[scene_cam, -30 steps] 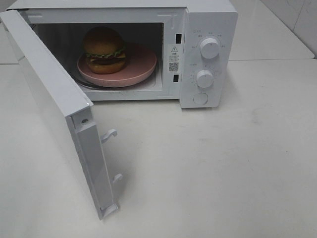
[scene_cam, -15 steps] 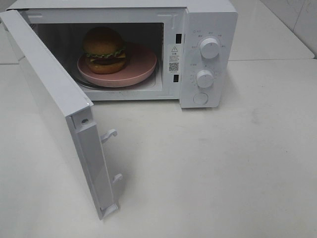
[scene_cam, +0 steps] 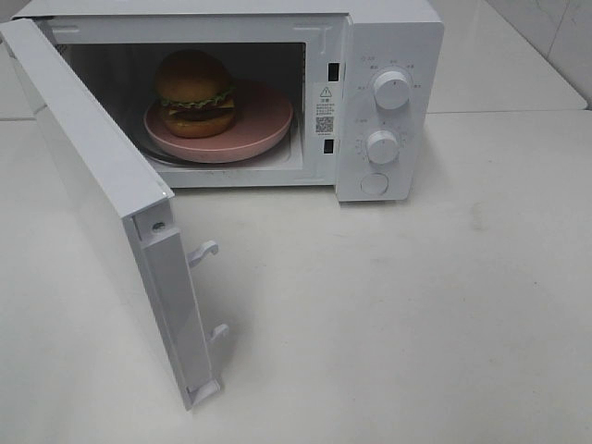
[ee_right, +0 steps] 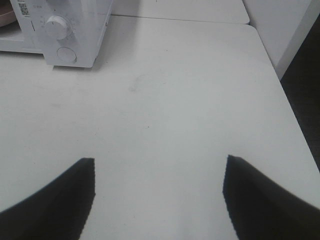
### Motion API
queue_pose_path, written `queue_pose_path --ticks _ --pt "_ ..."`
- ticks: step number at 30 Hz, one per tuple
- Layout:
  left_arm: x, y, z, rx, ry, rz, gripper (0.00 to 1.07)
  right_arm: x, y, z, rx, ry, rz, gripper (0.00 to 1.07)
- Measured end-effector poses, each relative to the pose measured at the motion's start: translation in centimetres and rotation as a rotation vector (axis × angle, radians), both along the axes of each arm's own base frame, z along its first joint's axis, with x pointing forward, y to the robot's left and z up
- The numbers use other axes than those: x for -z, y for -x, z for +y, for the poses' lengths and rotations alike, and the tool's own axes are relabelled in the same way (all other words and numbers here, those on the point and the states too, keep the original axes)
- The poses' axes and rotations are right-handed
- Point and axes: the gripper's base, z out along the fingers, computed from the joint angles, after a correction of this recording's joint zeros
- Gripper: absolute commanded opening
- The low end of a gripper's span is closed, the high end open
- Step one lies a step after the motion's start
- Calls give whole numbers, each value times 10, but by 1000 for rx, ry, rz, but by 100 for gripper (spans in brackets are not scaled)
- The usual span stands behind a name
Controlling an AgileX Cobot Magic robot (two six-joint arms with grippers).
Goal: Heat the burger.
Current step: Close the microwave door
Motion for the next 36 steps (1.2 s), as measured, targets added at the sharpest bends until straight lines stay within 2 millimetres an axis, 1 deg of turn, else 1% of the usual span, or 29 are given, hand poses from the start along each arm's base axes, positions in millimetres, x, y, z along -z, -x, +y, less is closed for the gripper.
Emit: queue_pose_path --ticks 18,24,26,27,28,29,31,32,33,34,35,36 --pt "0 0 0 0 0 0 100 0 0 0 0 0 0 71" --pt "0 -5 0 0 2 28 98 0 0 0 0 0 0 71" --pt "-5 -9 1 0 4 45 94 0 0 0 0 0 0 71" --pt "-5 -9 1 0 4 45 94 0 0 0 0 0 0 71" --pt "-11 -14 1 -3 6 39 90 0 0 0 0 0 0 71" --pt "-11 -14 1 -3 6 39 90 0 0 0 0 0 0 71" --pt "-17 -25 2 -9 9 39 82 0 0 0 0 0 0 71" --pt "-17 -25 2 -9 9 39 82 0 0 0 0 0 0 71" --pt "-19 -34 3 -14 12 41 75 0 0 0 0 0 0 71" --pt "-19 -34 3 -14 12 41 75 0 0 0 0 0 0 71" --pt "-21 -43 4 -18 15 50 64 0 0 0 0 0 0 71" --pt "-21 -47 4 -20 16 51 57 0 0 0 0 0 0 71"
